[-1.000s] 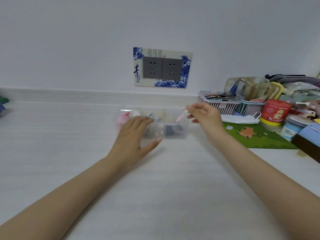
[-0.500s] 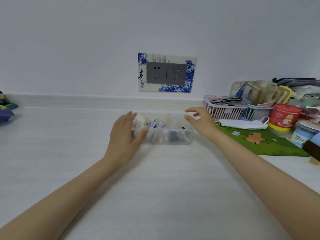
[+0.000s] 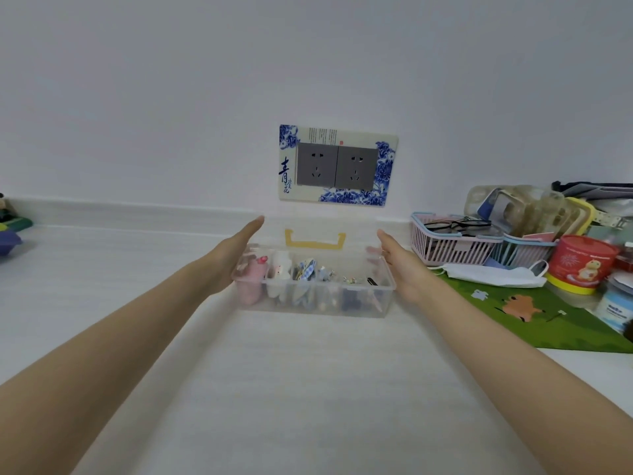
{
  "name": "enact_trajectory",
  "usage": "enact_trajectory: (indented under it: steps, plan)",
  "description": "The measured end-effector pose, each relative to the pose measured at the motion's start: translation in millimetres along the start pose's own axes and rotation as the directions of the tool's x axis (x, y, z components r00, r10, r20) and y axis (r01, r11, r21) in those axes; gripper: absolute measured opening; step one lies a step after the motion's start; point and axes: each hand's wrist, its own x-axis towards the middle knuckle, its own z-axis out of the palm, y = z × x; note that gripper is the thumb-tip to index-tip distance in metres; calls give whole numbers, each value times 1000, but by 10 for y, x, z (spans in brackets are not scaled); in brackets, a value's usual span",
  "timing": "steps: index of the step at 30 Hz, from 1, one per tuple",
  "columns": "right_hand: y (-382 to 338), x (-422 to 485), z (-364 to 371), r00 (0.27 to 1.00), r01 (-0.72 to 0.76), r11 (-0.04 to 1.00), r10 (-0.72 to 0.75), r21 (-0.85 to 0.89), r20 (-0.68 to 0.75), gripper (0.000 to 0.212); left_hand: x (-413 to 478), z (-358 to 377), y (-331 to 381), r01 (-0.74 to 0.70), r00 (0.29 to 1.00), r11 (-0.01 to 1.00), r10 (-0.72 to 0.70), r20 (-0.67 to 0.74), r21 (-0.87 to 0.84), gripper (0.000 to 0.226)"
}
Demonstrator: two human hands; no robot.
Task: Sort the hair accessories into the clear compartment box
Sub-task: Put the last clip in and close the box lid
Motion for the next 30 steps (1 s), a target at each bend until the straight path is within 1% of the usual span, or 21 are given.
enact_trajectory:
  steps: [2,4,6,8,10,11,13,14,15,19,21,23,24,25,26,27,28,29,30]
  plan:
    - [-28,-2,8,995,96,993,-98,-71,-17,53,-15,14,31,-35,999,999,34,19,32,80]
    - [-76,-46,10,982,184,979,-188,-90,-32,58,-24,19,51,-93,996,996,93,-11,15,76]
    - [-90,-100,-19,972,232,969,-235,-81,-28,51,-34,7,51,-150,987,988,149,-61,-26,67]
    - [-62,-177,-71,962,270,956,-272,-112,5,41,-76,-12,7,-200,977,979,196,-81,-38,62]
    - [21,-267,-125,954,300,940,-298,-163,38,36,-129,-35,-97,-244,966,969,245,-77,22,56]
    - [76,-308,-149,950,311,931,-308,-190,48,33,-154,-48,-165,-271,958,960,275,-75,64,48]
    - [189,-368,-182,938,347,910,-338,-228,77,20,-190,-75,-305,-336,934,929,350,-73,154,27]
    - [239,-393,-187,931,365,898,-352,-244,98,14,-202,-83,-371,-366,920,908,386,-68,206,20]
    - [284,-414,-187,923,384,887,-366,-256,117,14,-216,-89,-428,-391,907,885,418,-60,251,17]
    - [374,-485,-142,914,403,878,-377,-257,149,19,-266,-81,-500,-442,879,846,475,-44,297,16]
    - [372,-527,-114,912,407,879,-380,-248,153,22,-293,-65,-478,-453,870,834,491,-49,315,20]
    - [361,-594,-92,907,422,862,-396,-281,144,24,-360,-47,-465,-476,841,788,538,-60,390,28]
    - [368,-628,-94,895,444,827,-424,-344,137,26,-415,-42,-469,-493,815,736,578,-51,464,34]
    - [385,-668,-104,873,476,757,-467,-448,138,29,-491,-32,-483,-510,783,655,622,-16,558,42]
    - [406,-719,-117,839,507,642,-520,-575,159,35,-578,-14,-516,-524,747,545,663,47,655,52]
    - [434,-773,-127,793,534,485,-572,-692,211,42,-669,15,-562,-530,713,416,690,123,739,60]
    - [472,-825,-132,743,554,311,-604,-772,290,49,-750,49,-619,-523,687,289,700,196,802,68]
    - [510,-871,-123,703,561,145,-603,-815,376,55,-815,93,-675,-503,673,175,693,257,847,76]
    - [544,-913,-106,680,552,-3,-577,-834,452,61,-861,135,-724,-477,672,85,676,301,875,81]
